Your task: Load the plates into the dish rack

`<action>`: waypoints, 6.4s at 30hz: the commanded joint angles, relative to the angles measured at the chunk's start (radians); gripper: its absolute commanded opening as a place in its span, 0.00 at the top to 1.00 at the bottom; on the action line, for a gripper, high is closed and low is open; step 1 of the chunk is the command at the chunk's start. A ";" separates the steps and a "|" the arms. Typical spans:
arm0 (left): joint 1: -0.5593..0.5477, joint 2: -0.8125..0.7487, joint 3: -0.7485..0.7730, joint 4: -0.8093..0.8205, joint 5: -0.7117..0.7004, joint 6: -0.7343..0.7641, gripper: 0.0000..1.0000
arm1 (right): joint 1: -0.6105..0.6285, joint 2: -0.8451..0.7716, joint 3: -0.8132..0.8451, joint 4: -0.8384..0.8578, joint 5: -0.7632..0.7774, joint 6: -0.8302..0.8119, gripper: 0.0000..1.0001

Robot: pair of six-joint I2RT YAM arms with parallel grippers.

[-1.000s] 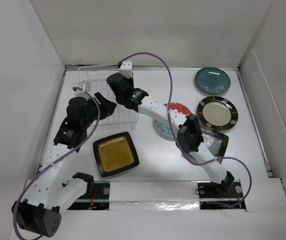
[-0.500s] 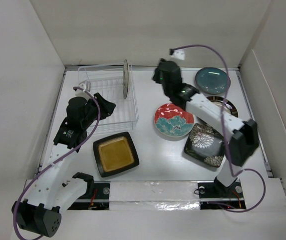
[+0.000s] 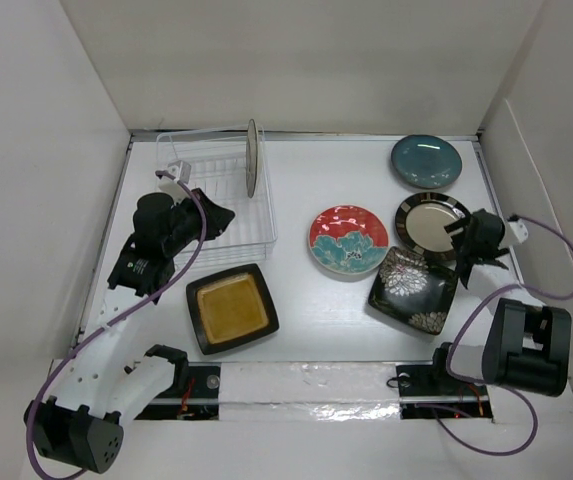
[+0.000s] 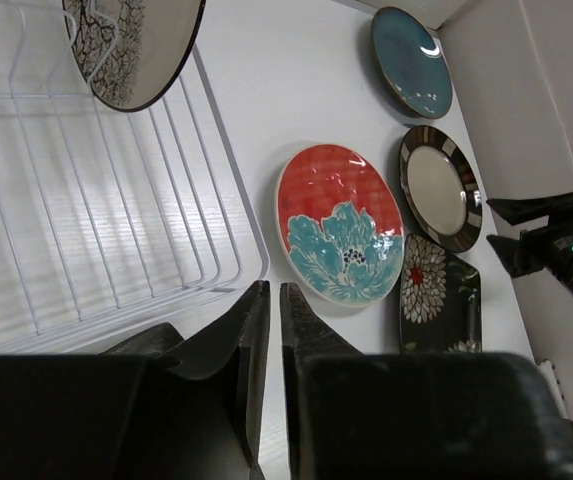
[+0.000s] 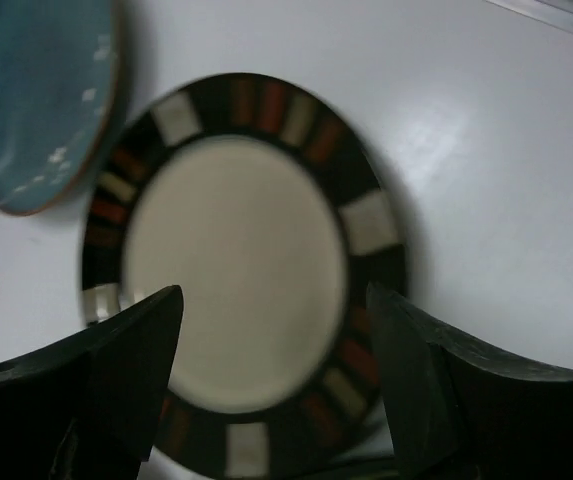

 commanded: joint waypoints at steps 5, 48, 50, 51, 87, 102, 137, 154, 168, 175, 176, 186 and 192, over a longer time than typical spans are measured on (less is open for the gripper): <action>0.009 0.001 -0.001 0.068 0.109 0.028 0.67 | -0.217 -0.061 -0.144 0.176 -0.223 0.081 0.19; 0.009 -0.014 0.040 0.019 0.014 0.040 0.68 | -0.279 -0.367 -0.130 0.134 -0.383 0.088 1.00; 0.009 -0.009 0.054 0.016 0.007 0.042 0.68 | -0.233 -0.440 -0.084 0.077 -0.340 0.066 1.00; 0.009 -0.002 0.054 0.019 0.012 0.040 0.68 | -0.215 -0.458 -0.033 0.066 -0.331 0.048 1.00; -0.002 -0.065 0.054 0.033 -0.051 -0.016 0.91 | 1.127 0.815 2.019 -0.412 0.628 -0.623 1.00; -0.034 -0.066 0.099 -0.047 -0.215 -0.024 0.82 | 1.124 0.995 2.057 -0.096 0.668 -1.025 1.00; -0.034 -0.054 0.132 -0.128 -0.388 -0.078 0.70 | 1.085 1.268 2.002 0.076 0.603 -1.075 1.00; 0.010 -0.051 0.088 -0.085 -0.299 -0.064 0.69 | 1.086 0.929 1.754 0.056 0.528 -0.950 0.32; 0.010 -0.054 0.039 -0.010 -0.137 0.010 1.00 | 0.492 0.128 0.519 0.078 0.066 -0.252 1.00; 0.010 -0.065 0.034 0.004 -0.141 0.030 1.00 | 0.002 0.218 0.344 0.134 -0.180 -0.083 0.45; 0.010 -0.065 0.033 0.004 -0.140 0.030 1.00 | -0.026 0.255 0.362 0.123 -0.208 -0.058 0.37; 0.010 -0.045 0.025 0.022 -0.091 0.039 0.87 | -0.120 0.648 0.597 0.135 -0.496 0.123 0.25; 0.010 -0.031 0.036 0.020 -0.078 0.047 0.87 | -0.120 0.759 0.664 0.140 -0.524 0.233 0.31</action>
